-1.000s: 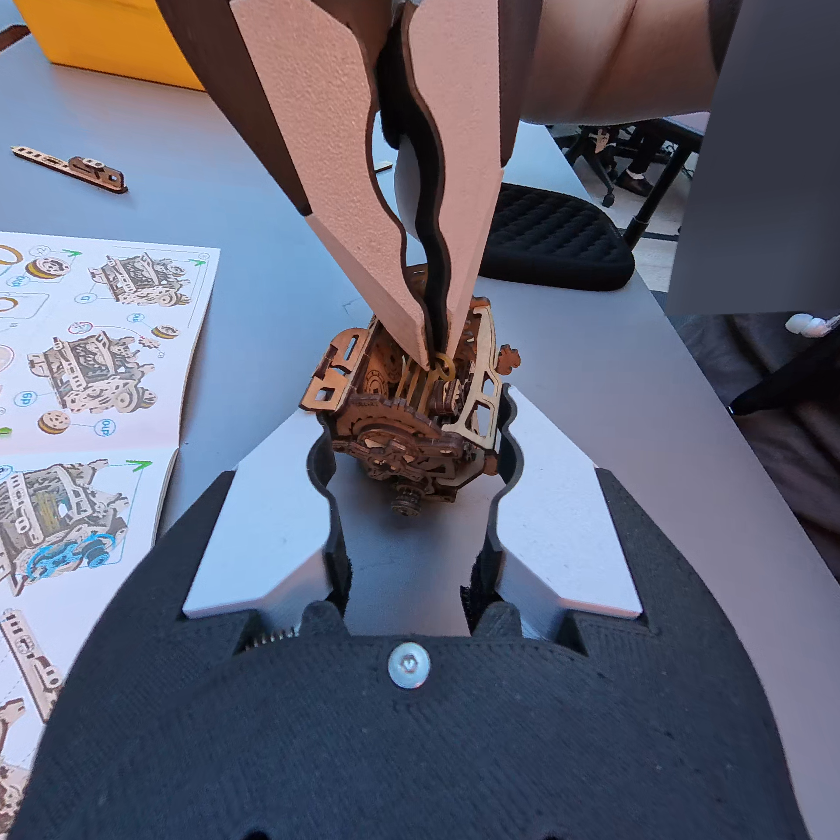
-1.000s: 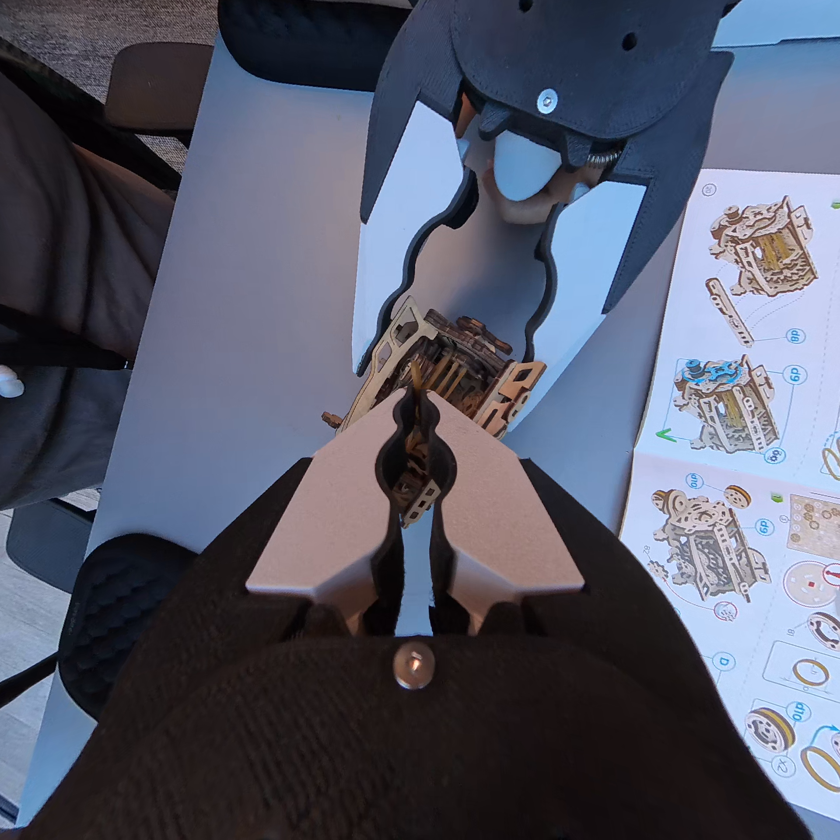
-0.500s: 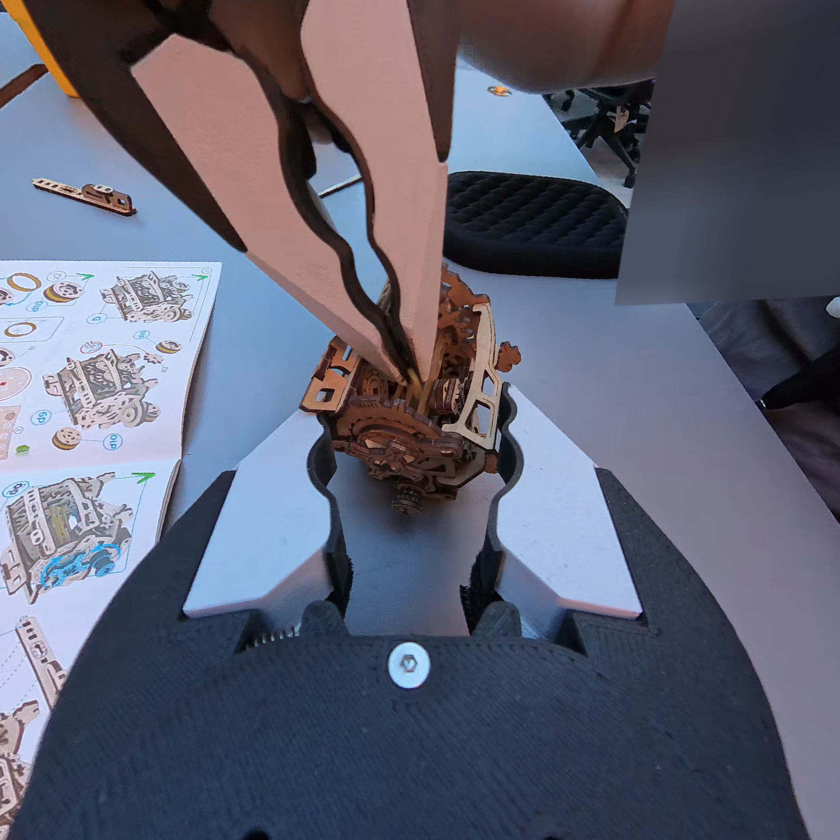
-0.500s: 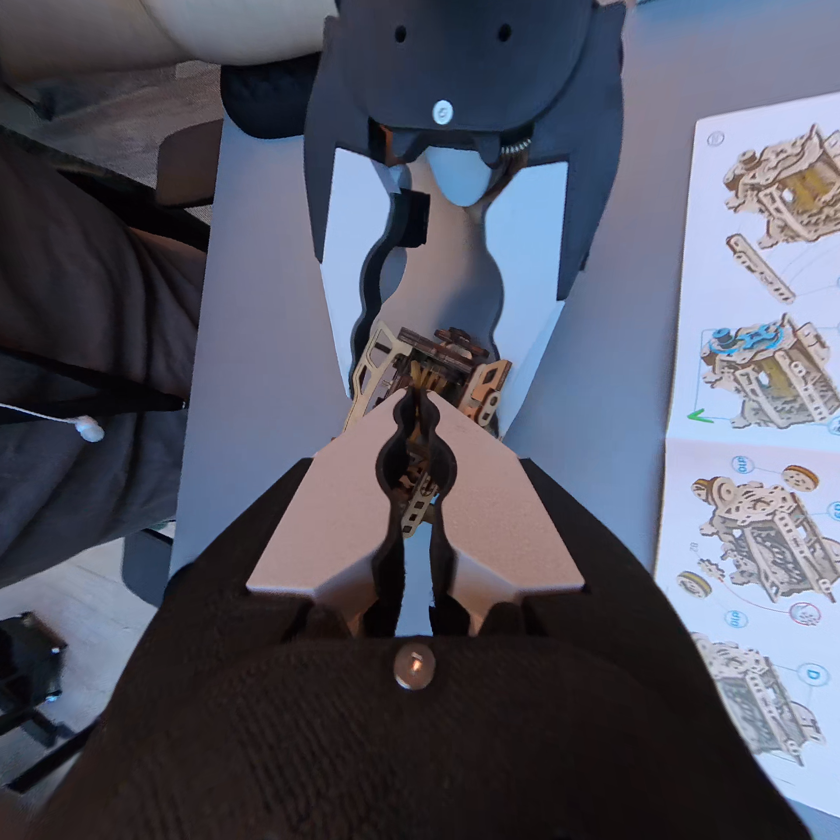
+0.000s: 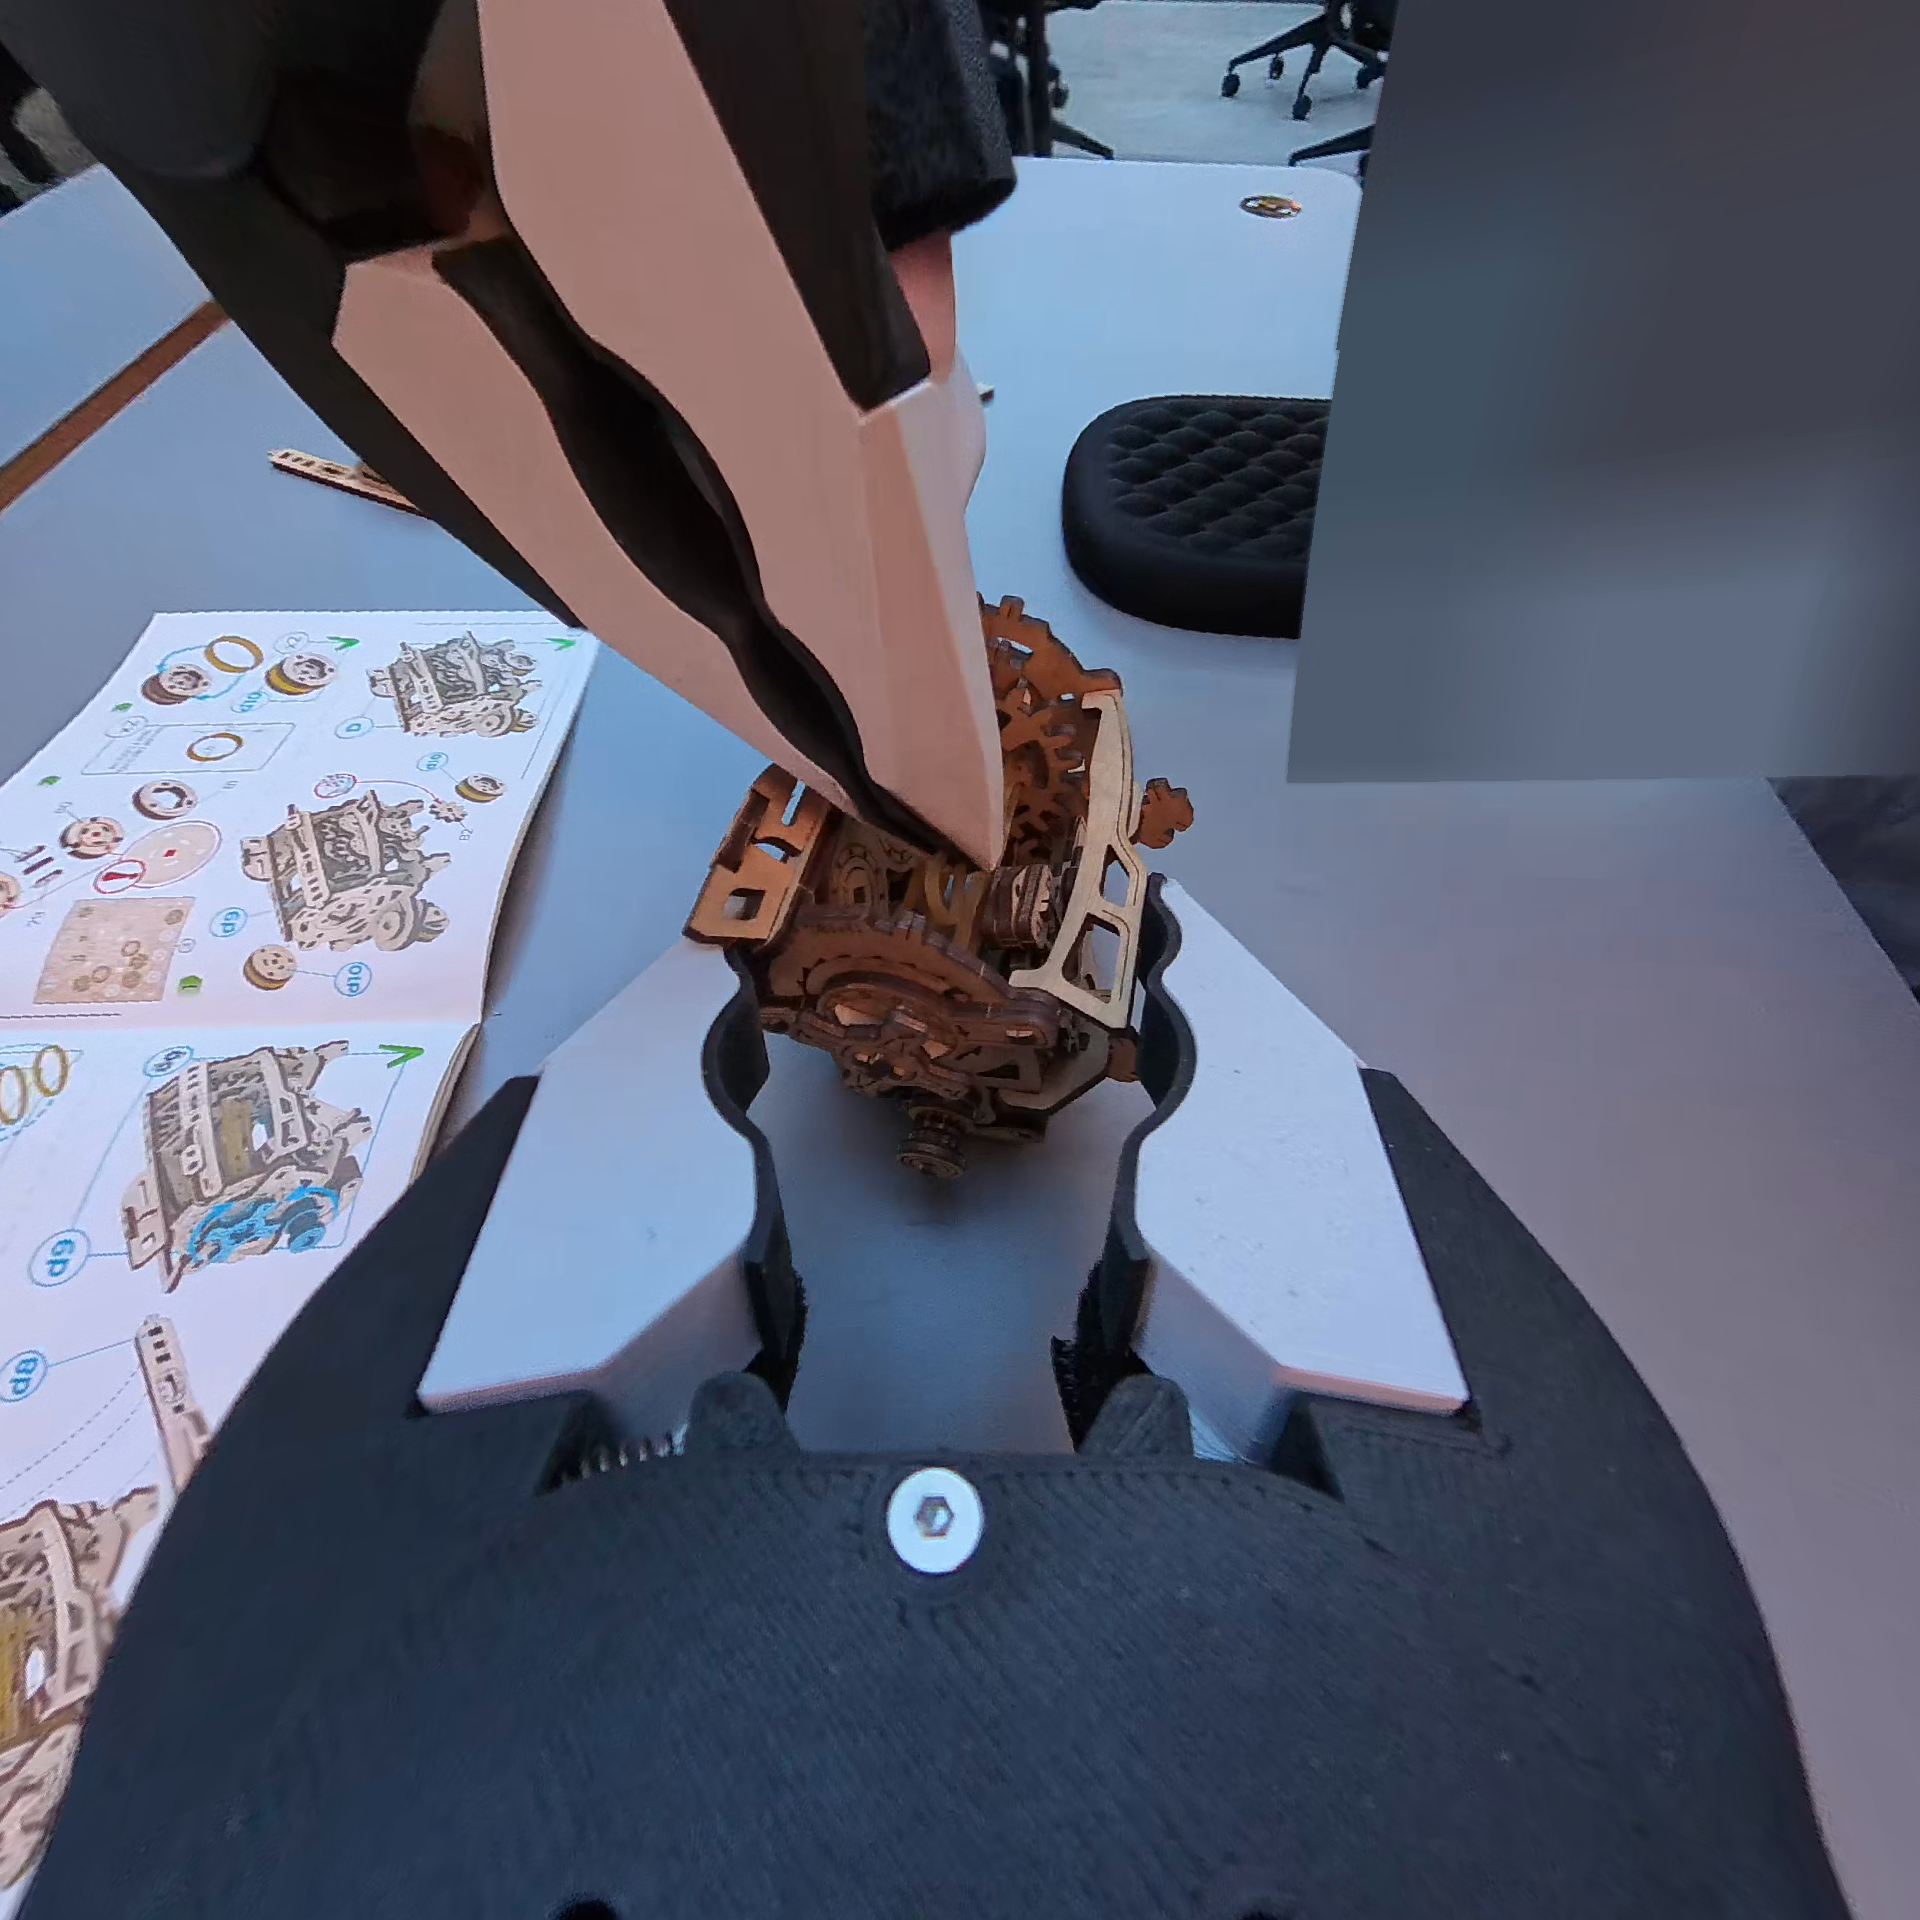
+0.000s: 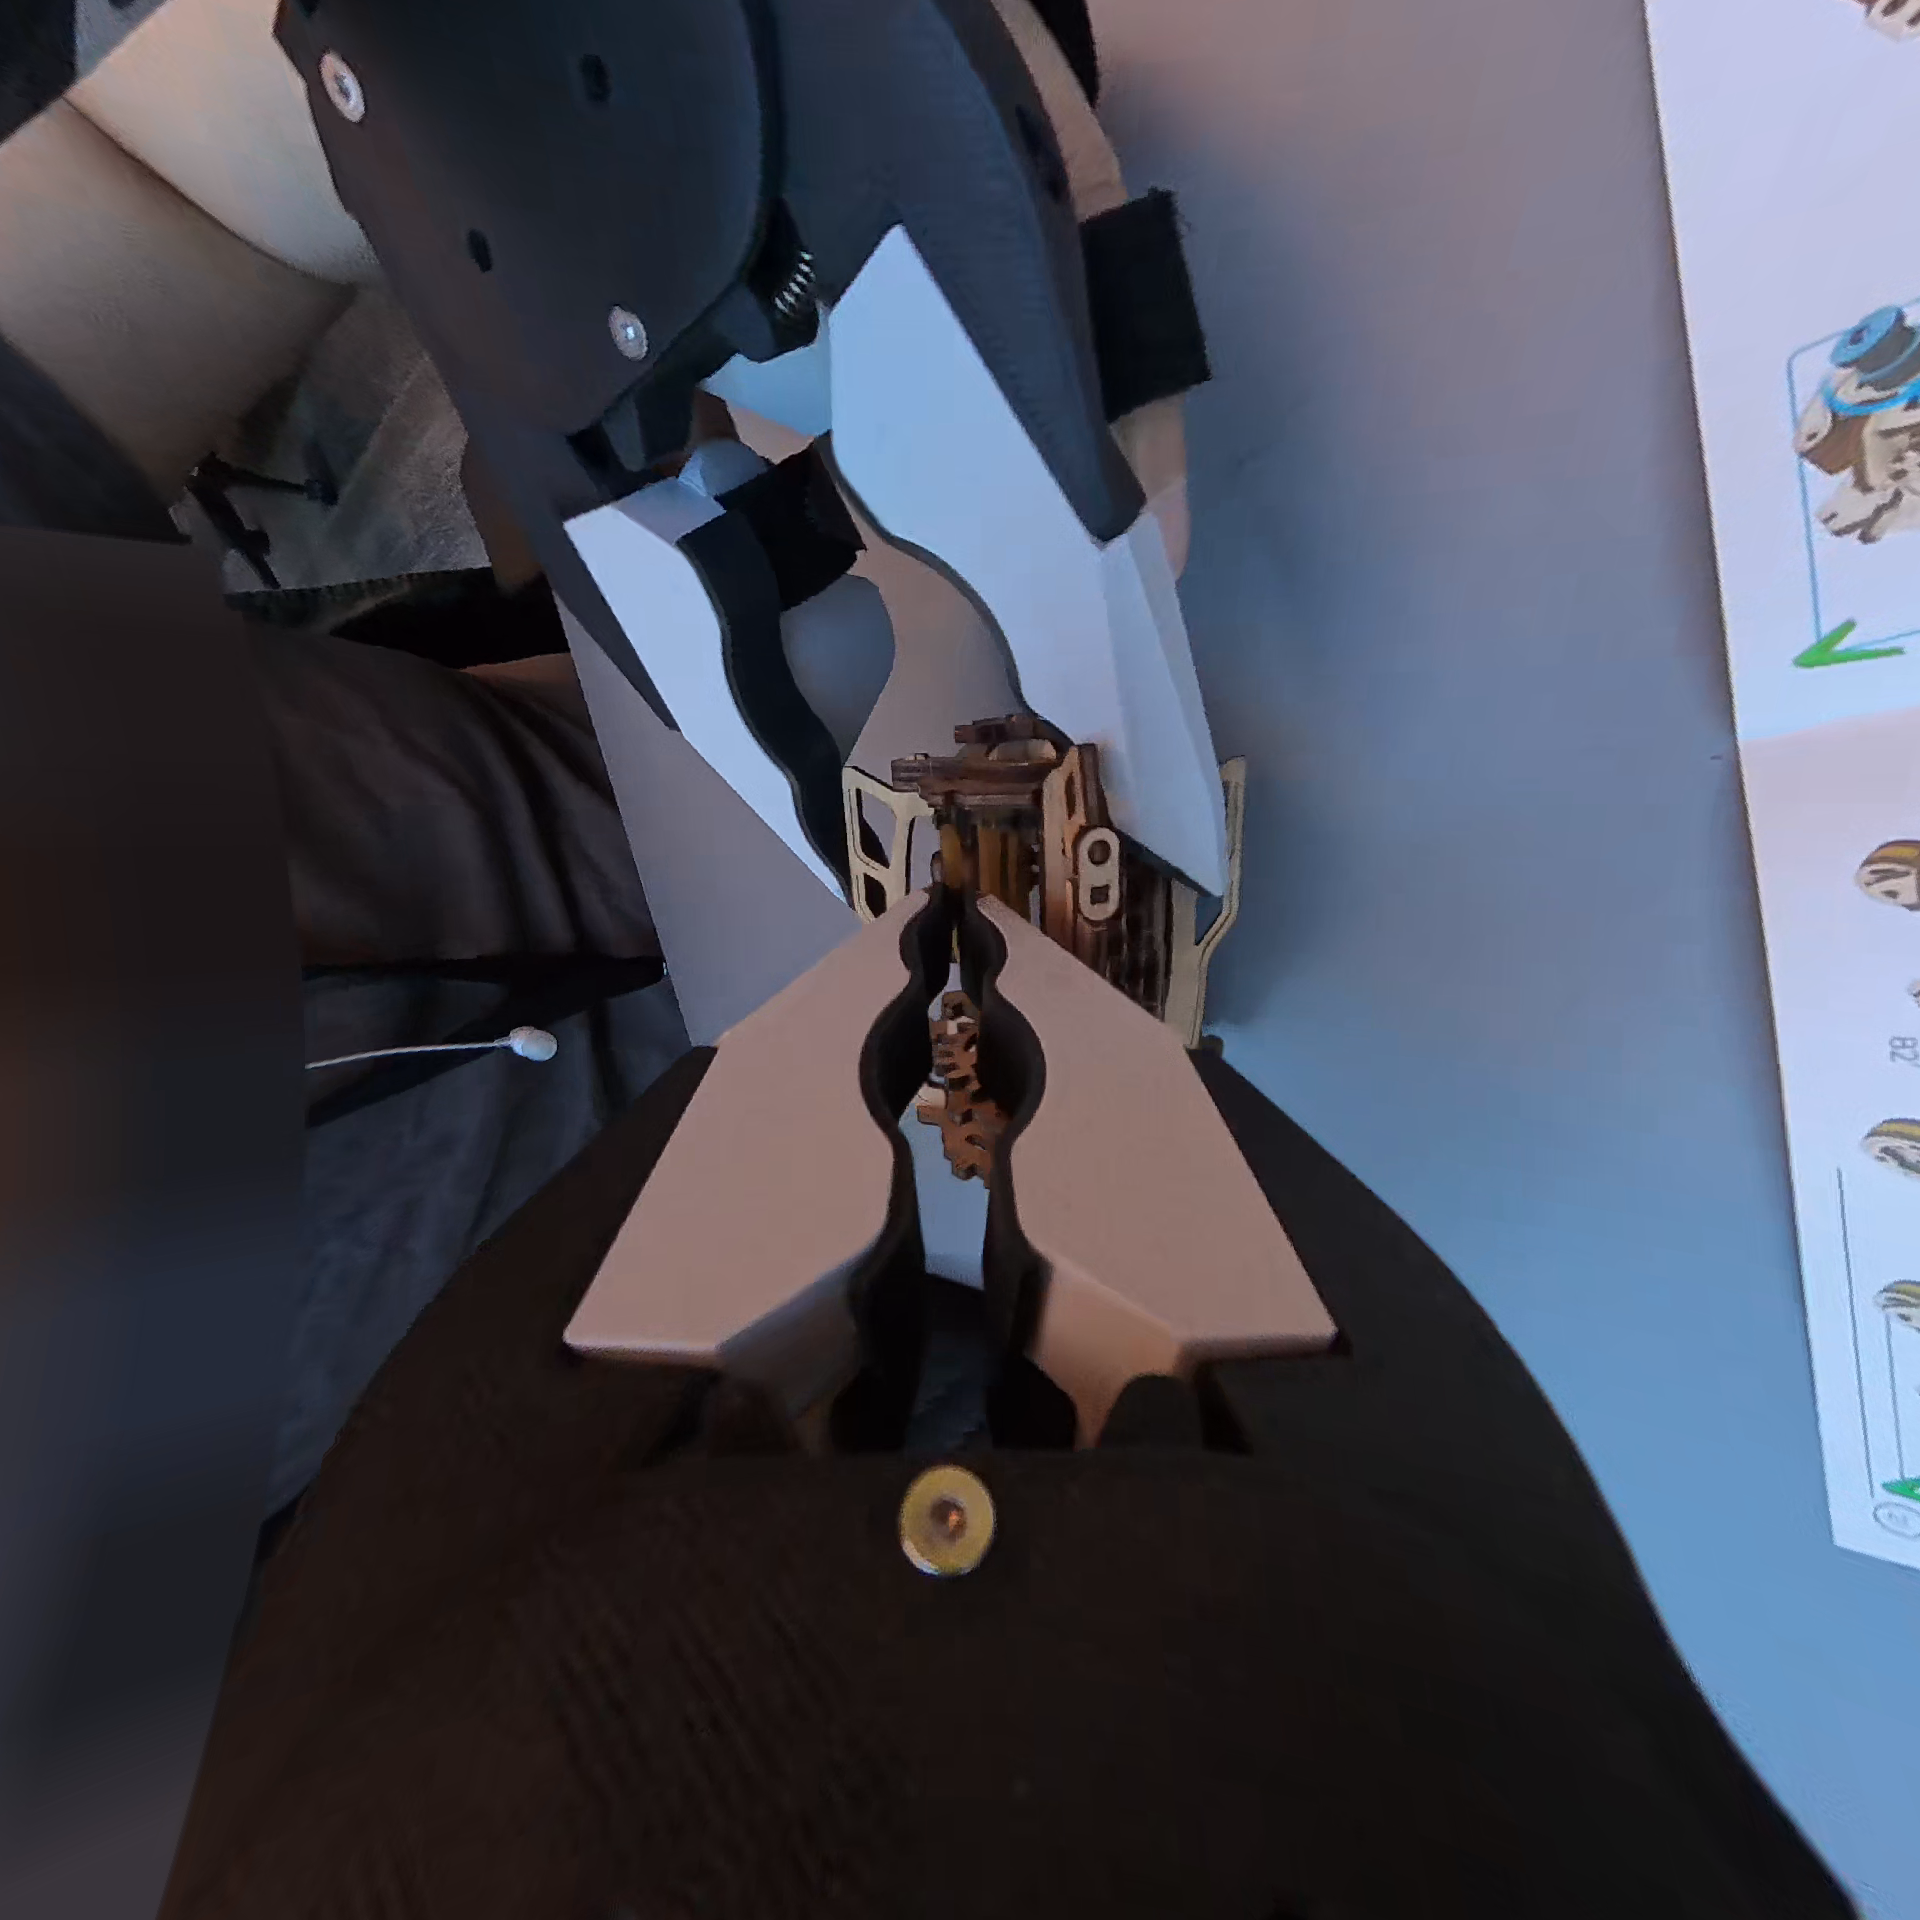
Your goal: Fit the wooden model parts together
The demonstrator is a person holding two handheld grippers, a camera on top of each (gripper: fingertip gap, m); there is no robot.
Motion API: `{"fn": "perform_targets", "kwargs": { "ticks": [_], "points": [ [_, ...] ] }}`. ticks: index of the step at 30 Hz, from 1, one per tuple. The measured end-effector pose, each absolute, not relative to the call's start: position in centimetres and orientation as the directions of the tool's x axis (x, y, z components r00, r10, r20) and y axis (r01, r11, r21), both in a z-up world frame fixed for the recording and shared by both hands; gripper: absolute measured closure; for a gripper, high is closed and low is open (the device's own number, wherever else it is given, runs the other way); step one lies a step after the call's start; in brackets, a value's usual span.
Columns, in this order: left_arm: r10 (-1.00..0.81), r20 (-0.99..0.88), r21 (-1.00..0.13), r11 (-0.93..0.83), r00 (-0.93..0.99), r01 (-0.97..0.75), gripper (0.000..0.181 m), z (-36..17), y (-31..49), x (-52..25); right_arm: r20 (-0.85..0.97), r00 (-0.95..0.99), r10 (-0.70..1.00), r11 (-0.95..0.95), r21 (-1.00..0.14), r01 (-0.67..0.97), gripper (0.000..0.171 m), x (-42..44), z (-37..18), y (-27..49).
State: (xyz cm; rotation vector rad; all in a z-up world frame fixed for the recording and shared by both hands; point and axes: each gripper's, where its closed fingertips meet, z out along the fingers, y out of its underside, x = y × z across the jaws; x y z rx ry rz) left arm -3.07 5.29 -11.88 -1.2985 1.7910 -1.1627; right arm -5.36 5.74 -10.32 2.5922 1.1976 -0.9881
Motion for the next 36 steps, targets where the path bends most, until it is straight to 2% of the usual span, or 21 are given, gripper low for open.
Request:
{"fn": "perform_targets", "kwargs": {
  "ticks": [7, 17, 25, 36],
  "points": [
    [-0.968, -0.043, -0.908, 0.141, -0.247, -0.394, 0.111, -11.99, 5.63, -2.85, -0.584, 0.585, 0.563, -0.751, -0.066, 0.657, 0.171, -5.55, -10.57, 5.89],
    [-0.980, -0.080, -0.904, 0.149, -0.182, -0.400, 0.110, -12.06, 5.26, -2.49, -0.497, 0.688, 0.529, -0.808, -0.046, 0.588, 0.171, -5.26, -10.76, 5.70],
    [-0.988, -0.050, -0.904, 0.106, -0.145, -0.415, 0.110, -12.04, 5.25, -2.37, -0.421, 0.698, 0.579, -0.793, -0.093, 0.602, 0.171, -5.03, -10.98, 5.86],
    [-0.989, -0.022, -0.907, 0.081, -0.146, -0.414, 0.110, -12.02, 5.36, -2.38, -0.121, 0.596, 0.794, -0.604, -0.268, 0.751, 0.171, -4.67, -10.47, 6.67]
  ]
}}
